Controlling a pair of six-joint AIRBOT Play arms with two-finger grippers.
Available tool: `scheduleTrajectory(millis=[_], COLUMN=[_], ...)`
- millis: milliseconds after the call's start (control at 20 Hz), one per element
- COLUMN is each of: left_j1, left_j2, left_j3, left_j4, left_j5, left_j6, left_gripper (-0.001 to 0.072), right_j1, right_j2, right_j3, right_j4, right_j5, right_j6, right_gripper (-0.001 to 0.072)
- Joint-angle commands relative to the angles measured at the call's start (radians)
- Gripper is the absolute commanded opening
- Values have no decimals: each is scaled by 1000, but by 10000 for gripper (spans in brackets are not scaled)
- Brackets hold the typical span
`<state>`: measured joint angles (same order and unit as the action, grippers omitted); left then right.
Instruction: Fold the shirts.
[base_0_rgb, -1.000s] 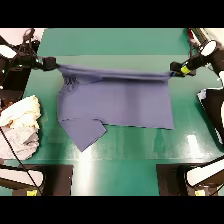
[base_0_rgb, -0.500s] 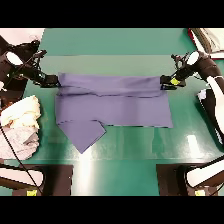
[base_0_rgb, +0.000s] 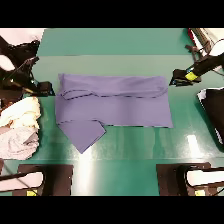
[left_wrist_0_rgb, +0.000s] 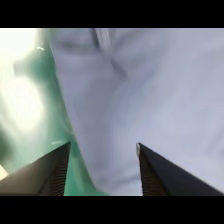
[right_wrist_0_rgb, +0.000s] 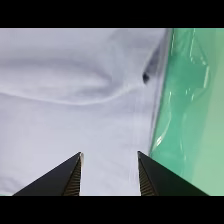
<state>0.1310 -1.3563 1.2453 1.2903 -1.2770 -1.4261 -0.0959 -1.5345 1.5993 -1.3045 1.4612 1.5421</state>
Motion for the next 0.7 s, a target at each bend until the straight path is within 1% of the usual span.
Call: scheduleTrajectory(millis=[0,100,200,250,450,650], left_j1=[0,0,0,0,0,0], left_j2=[249,391,491,511,517,517], left_j3=[-332,-544,-687,-728,-798,-847], left_j4=[-82,-124,-140,-150,-257,-282], left_j5=[111,156,170,169,175,178], left_j6=[-78,-124,-163,-175,-171,-171], left_gripper=[501,500,500,501,501,501], right_j1=[-21,-20,-5,1,18,18], right_j2=[77,93,93,93,93,93], right_j3=[0,0,0,0,0,0], right_j4=[4,5,4,4,4,4], right_j5=[6,-2,-2,-3,-10,-6], right_j6=[-8,-7,-8,-8,-8,-7], right_gripper=[410,410,410,410,410,410])
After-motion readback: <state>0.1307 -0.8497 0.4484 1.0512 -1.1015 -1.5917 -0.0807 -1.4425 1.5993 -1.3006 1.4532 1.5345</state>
